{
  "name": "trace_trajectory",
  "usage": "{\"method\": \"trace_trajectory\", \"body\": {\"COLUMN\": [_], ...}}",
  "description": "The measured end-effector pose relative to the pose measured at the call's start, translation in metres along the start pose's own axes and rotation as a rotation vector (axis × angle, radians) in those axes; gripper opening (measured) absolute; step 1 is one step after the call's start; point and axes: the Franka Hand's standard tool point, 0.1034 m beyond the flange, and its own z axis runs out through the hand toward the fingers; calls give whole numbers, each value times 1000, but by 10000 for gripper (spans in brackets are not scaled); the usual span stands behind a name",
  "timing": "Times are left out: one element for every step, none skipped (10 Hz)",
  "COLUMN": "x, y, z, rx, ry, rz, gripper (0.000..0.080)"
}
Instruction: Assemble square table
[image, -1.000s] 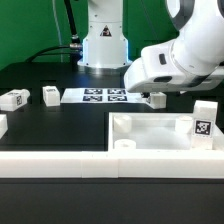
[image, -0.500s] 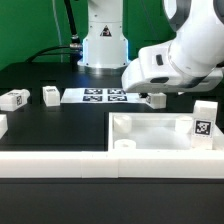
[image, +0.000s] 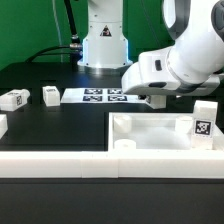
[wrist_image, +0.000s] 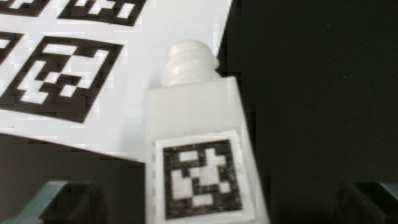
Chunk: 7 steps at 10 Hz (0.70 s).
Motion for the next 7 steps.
{"method": "trace_trajectory", "body": {"x": [0,0,0,0,0,0,0], "y": [1,1,2,2,3,3,4], "z": [0,0,0,0,0,0,0], "rx": [1,2,3,4,5,6,7], "ry": [0,0,0,-1,-1,-1,-1], "rz": [1,2,3,3,4,5,6], "gripper": [608,431,431,285,286,286,286]}}
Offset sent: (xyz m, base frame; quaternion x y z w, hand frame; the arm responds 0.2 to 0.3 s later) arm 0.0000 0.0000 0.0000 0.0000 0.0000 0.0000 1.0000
